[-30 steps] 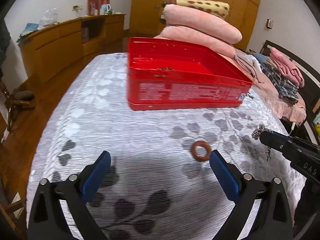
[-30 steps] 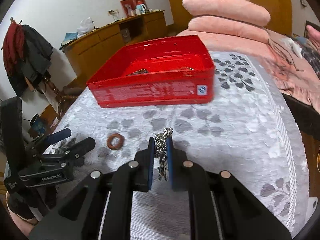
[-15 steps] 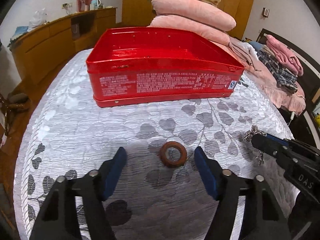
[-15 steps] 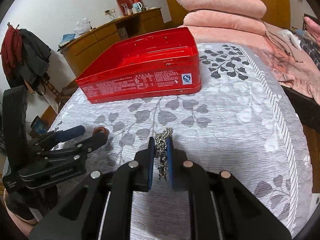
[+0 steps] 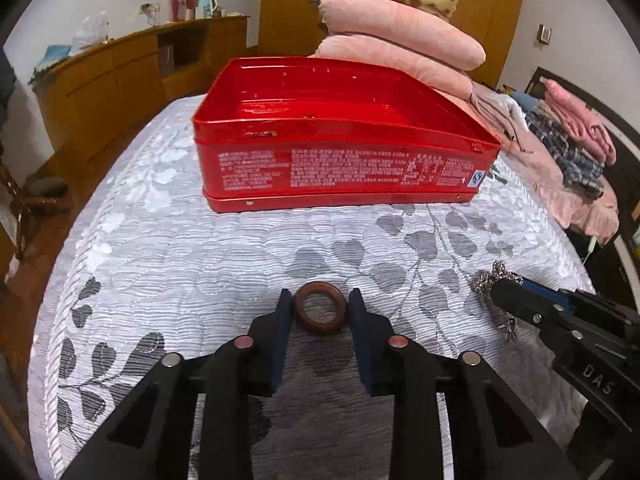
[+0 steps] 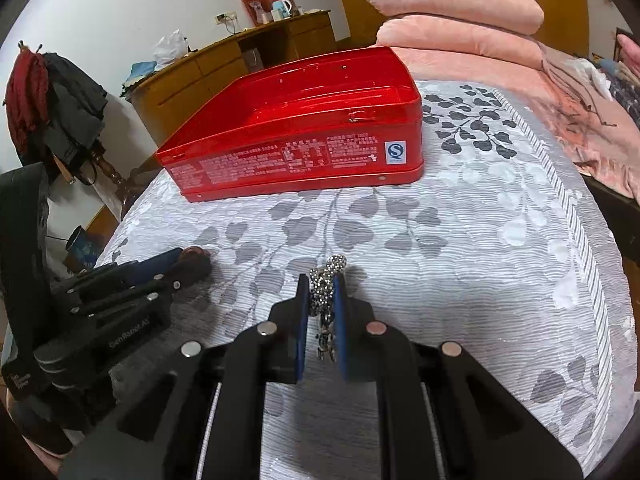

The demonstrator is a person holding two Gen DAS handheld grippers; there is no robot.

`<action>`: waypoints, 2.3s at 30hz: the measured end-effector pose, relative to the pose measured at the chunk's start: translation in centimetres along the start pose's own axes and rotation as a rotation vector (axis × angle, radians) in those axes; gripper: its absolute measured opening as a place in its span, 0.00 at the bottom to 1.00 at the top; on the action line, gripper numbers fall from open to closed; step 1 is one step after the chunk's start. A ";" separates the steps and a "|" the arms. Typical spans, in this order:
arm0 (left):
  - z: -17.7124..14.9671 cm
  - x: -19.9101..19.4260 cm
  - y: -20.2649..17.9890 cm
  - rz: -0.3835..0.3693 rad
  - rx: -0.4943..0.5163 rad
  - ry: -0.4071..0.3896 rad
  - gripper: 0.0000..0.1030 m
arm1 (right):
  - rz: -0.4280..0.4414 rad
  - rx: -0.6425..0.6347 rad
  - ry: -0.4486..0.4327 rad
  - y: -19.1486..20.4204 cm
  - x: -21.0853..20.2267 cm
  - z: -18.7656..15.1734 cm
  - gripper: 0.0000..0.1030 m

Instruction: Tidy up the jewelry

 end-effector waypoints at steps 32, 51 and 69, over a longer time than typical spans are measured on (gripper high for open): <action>12.2 -3.5 0.6 0.002 0.024 -0.213 0.28 | -0.027 -0.097 -0.168 1.9 -2.5 12.1 0.11; 15.7 4.7 2.0 0.002 -0.015 -0.120 0.52 | -0.104 -0.085 -0.138 -0.5 3.2 16.6 0.44; 12.4 -1.0 4.5 0.095 -0.032 -0.234 0.81 | -0.178 -0.040 -0.187 -2.2 -0.1 13.2 0.77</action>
Point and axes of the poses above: each gripper's, at about its wrist camera, not at the fingertips, and x roughly the way its jaws point, y to its left, z to its top, the point moved 3 cm from there along x, roughly the way its jaws point
